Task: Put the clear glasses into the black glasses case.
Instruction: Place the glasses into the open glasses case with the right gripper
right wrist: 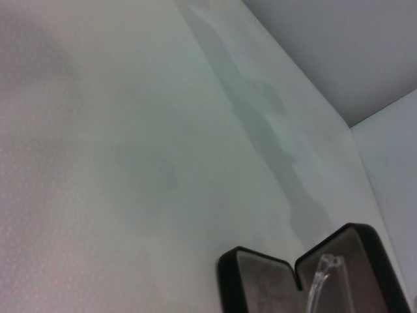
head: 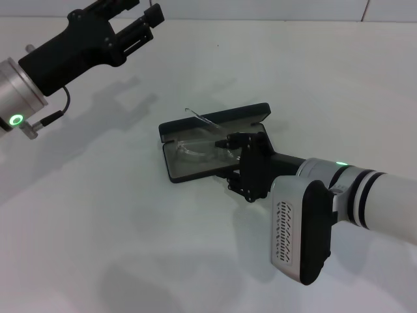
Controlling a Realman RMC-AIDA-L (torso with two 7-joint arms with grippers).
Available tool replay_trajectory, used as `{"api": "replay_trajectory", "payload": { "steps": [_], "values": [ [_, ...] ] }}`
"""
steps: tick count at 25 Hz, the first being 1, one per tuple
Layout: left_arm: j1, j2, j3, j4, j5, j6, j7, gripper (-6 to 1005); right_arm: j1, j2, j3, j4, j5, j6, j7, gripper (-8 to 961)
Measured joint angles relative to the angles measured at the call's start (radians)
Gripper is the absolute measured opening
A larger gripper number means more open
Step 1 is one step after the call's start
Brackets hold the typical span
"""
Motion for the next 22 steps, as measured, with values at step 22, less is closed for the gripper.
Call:
{"api": "replay_trajectory", "payload": {
  "steps": [22],
  "values": [
    [0.035, 0.000, 0.000, 0.004, -0.005, 0.026, 0.007, 624, -0.035, 0.004, 0.203, -0.084, 0.025, -0.199, 0.095, 473]
  ]
}}
